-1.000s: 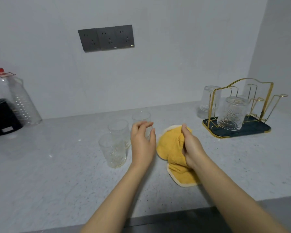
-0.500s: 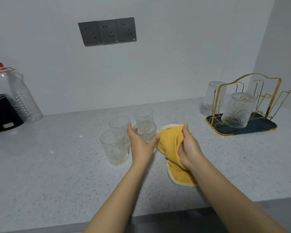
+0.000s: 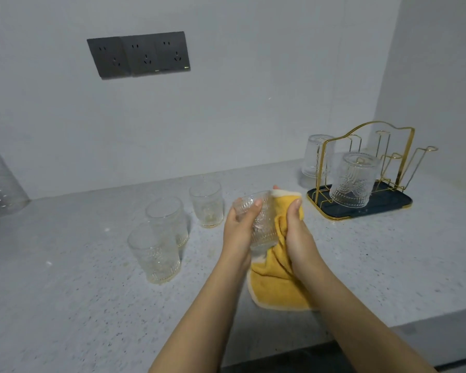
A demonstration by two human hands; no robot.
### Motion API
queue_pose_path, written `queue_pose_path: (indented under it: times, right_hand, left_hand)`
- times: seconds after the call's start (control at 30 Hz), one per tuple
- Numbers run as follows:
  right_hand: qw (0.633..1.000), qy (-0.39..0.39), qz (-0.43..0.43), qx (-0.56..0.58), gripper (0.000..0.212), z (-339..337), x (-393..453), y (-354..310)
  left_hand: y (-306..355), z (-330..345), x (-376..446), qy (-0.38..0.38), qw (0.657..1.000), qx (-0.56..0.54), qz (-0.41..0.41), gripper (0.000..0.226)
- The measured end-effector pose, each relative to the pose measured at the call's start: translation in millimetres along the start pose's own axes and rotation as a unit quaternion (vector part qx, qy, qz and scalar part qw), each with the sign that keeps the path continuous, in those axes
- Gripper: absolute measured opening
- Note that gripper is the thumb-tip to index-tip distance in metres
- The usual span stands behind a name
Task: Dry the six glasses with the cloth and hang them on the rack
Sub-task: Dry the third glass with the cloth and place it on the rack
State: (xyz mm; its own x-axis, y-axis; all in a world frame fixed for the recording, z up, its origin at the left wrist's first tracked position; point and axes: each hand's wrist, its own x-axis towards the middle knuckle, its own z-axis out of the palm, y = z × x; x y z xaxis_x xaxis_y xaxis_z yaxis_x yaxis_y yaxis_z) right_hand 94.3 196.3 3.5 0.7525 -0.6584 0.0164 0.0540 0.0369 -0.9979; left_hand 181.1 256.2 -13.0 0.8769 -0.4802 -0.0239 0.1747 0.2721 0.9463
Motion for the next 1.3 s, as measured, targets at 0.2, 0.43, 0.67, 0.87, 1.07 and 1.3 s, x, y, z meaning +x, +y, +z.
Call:
queue_pose_path:
  times: [0.2, 0.43, 0.67, 0.87, 1.07, 1.3]
  right_hand:
    - [0.951, -0.052, -0.177, -0.248, 0.048, 6, 0, 25]
    - [0.993, -0.032, -0.038, -0.107, 0.057, 9, 42, 25]
    - [0.965, -0.035, -0.216, -0.148, 0.041, 23, 34, 39]
    - [0.972, -0.031, -0.199, -0.122, 0.047, 19, 24, 36]
    - [0.999, -0.008, -0.030, -0.030, 0.046, 15, 38, 34]
    - [1.000, 0.011, 0.005, -0.002, 0.053, 13, 35, 38]
  left_hand:
    - [-11, 1, 8, -0.037, 0.999, -0.007, -0.039, 0.032]
    - [-13, -3, 17, -0.013, 0.998, -0.037, -0.058, 0.038]
    - [-13, -9, 22, -0.029, 0.994, -0.088, -0.064, 0.046]
    - [-14, -8, 24, -0.022, 0.995, -0.079, -0.052, 0.045]
    - [-14, -8, 18, -0.058, 0.996, -0.040, -0.046, 0.050]
    - [-7, -5, 16, -0.054, 0.998, -0.010, -0.021, 0.063]
